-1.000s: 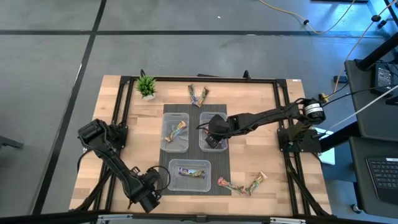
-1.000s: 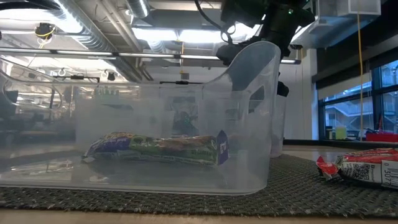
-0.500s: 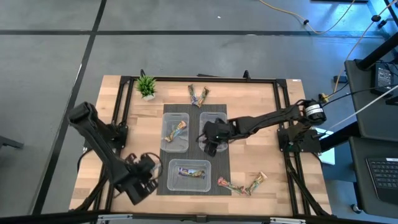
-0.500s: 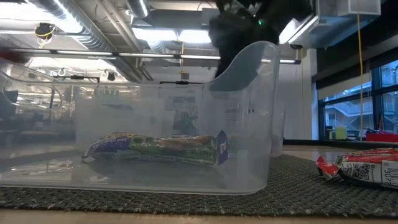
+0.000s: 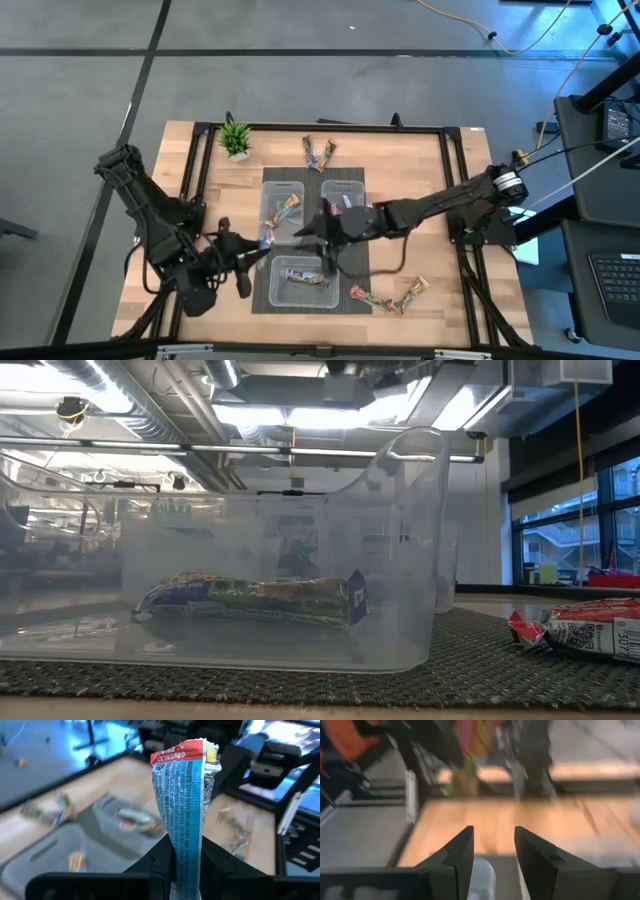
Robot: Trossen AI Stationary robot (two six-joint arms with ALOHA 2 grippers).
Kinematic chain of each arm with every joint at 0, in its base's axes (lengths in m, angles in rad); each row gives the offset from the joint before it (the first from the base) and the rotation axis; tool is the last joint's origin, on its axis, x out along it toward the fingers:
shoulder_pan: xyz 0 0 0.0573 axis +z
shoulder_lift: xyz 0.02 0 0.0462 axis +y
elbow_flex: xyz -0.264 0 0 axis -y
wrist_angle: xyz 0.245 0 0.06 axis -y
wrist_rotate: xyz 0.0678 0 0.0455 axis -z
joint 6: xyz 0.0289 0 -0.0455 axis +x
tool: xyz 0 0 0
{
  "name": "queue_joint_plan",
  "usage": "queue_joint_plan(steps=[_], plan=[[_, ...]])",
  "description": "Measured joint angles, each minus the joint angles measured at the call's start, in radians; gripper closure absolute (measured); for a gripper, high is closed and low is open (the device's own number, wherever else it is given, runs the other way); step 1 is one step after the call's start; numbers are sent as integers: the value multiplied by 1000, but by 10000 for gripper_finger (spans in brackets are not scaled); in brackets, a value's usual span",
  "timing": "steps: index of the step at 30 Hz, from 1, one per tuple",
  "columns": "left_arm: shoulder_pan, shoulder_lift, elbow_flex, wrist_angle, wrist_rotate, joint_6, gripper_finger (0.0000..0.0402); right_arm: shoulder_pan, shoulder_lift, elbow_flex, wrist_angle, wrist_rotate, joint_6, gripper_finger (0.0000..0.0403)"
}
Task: Pick and place Granola Bars by type
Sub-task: Put the left red granola bar into the top right transparent bin
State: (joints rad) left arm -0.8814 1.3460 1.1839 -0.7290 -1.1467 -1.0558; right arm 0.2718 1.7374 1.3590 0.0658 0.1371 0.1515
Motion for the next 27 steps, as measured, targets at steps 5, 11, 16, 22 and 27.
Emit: queue_joint_plan(steps=[5,11,16,22,27], plan=[[2,6,0,236,-4,263,343,21,0,0,114,0,-11,257],[26,10,0,417,38,469,343,21,0,0,164,-60,1,257],[56,11,0,456,92,527,343,33,0,0,159,-60,13,257],[85,11,0,457,104,532,343,46,0,-1,154,-60,32,256],[98,11,0,484,175,564,343,70,0,-1,151,-60,39,221]])
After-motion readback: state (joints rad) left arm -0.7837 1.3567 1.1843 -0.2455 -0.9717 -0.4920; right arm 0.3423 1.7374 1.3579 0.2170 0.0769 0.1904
